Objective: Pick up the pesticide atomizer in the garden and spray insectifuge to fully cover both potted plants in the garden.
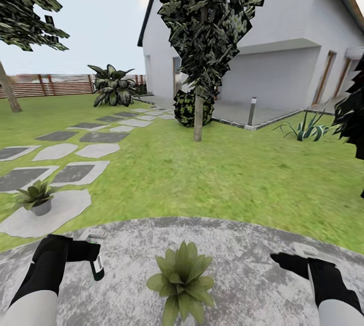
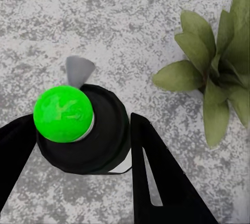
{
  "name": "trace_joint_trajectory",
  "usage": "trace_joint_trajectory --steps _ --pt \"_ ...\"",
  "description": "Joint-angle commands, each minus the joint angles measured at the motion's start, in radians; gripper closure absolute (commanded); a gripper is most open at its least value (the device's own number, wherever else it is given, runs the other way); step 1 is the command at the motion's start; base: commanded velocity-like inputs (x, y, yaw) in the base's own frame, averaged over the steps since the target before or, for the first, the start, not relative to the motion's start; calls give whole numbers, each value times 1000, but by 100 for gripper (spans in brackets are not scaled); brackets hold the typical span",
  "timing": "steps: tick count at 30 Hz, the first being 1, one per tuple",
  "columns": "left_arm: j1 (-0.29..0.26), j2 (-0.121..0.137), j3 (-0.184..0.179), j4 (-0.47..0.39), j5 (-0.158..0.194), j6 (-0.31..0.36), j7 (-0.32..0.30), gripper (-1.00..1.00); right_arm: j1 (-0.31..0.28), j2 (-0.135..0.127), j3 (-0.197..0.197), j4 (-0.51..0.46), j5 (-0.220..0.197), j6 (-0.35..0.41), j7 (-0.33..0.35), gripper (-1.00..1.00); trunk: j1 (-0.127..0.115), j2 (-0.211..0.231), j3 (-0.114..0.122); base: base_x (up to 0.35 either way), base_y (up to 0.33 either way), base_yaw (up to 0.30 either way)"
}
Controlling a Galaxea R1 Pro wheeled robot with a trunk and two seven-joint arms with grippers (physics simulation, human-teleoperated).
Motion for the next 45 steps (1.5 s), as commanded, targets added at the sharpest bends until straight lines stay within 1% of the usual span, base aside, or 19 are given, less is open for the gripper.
trace_joint_trajectory --steps 1,8,11,16,19,23,25,26,28,45 --pt "-1 0 2 -1 -7 4 -9 100 -1 1 -5 0 11 2 10 -100 0 -1 -1 280 0 -14" --pt "2 0 2 5 -9 5 -9 100 -1 1 -5 5 10 2 11 -100 0 -1 -2 86 0 -3" --pt "2 0 -2 67 -11 3 -8 100 -1 1 -6 5 10 2 11 -100 0 -1 -6 3 0 0" --pt "2 0 -52 140 -11 2 -6 100 -1 0 -6 5 10 2 10 -100 0 -1 -14 0 0 0" --pt "2 1 -72 161 -13 2 -4 100 -1 -2 -8 11 10 2 10 -100 0 -1 -19 0 0 0" --pt "2 1 -82 163 -14 1 -3 100 -1 -6 -9 55 10 2 7 -100 0 -1 -25 0 0 0" --pt "2 1 -96 163 -14 1 -3 100 -1 -6 -9 59 10 2 6 -100 0 -1 -28 0 0 0" --pt "2 1 -111 163 -14 1 -3 100 -1 -7 -9 62 10 2 6 -100 0 -1 -30 0 0 0" --pt "2 1 -119 163 -14 1 -3 100 -1 -7 -9 63 10 2 6 -100 0 -1 -33 0 0 0" --pt "2 1 -124 165 -14 1 -3 100 -1 -7 -9 65 10 2 6 -100 0 -1 -60 0 0 0"
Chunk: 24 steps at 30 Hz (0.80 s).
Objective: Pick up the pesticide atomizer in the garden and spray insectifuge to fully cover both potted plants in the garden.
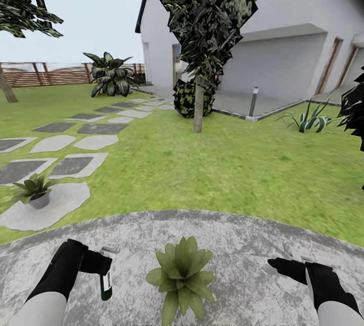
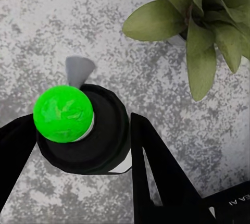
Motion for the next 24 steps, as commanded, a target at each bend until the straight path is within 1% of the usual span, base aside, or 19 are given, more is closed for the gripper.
trace_joint_trajectory --steps 1,8,21,24 --pt "-1 -1 2 -1 -6 4 -8 100 -1 1 -5 -2 10 2 10 -100 0 -1 -3 0 0 0" --pt "-1 -1 2 -1 -6 4 -8 100 -1 1 -5 -2 10 2 9 -100 0 -1 -12 0 0 0" --pt "-1 -2 2 -1 -6 4 -8 100 -1 1 -4 0 12 0 14 -100 0 -1 -13 0 0 0" --pt "-1 -2 2 -1 -6 4 -8 100 -1 5 -4 0 12 0 14 -100 0 -1 -13 0 0 0"
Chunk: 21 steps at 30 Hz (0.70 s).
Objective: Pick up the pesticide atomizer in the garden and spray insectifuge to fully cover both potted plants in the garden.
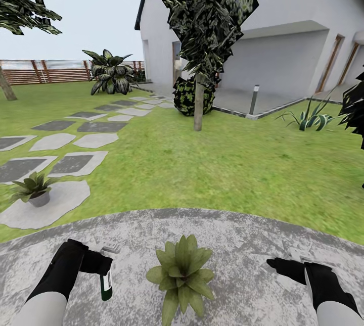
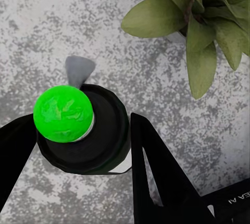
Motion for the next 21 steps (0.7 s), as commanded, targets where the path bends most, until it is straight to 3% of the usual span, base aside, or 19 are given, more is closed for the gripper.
trace_joint_trajectory --steps 1,19,21 --pt "-1 -1 2 -1 -6 4 -8 100 -1 2 -5 -2 11 2 10 -100 0 -1 -1 0 0 -7" --pt "-1 0 1 -1 -7 5 -8 100 -1 -1 -5 0 9 2 9 -100 0 -1 -19 0 0 -179" --pt "-1 1 -12 -1 -9 7 -10 100 -1 -1 -5 0 9 2 8 -100 0 -1 -21 0 0 -193"
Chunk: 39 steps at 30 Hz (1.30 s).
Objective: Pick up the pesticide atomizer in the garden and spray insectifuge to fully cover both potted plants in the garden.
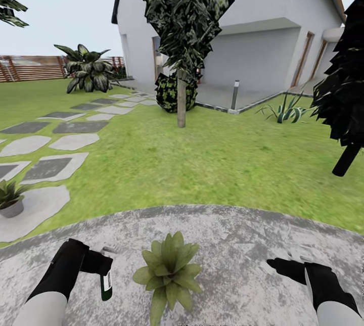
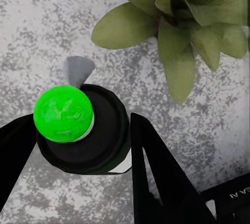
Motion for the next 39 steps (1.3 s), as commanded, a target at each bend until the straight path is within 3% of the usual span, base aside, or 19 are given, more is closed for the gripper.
trace_joint_trajectory --steps 1,7,10,27,33,39 --pt "-1 -1 -10 -1 -6 5 -9 100 -1 1 -5 -1 11 2 9 -100 0 -1 -2 0 0 -193" --pt "-1 0 -101 -1 -5 18 -10 100 -1 1 -5 -1 11 2 9 -100 0 -1 -9 0 0 -176" --pt "-1 0 -145 -2 -6 65 -10 100 -1 1 -6 -1 11 2 11 -100 0 -1 -10 0 0 -71" --pt "-3 -2 -163 -6 -5 83 -13 100 -1 0 -5 -1 11 2 11 -100 0 -1 -13 0 0 -48" --pt "-5 -10 -193 -7 -5 125 -14 100 -1 -1 -5 -1 11 2 11 -100 0 -1 -21 0 0 0" --pt "-5 -22 -253 -6 -5 152 -13 100 -1 -1 -5 -1 11 2 11 -100 0 -1 -31 0 0 0"
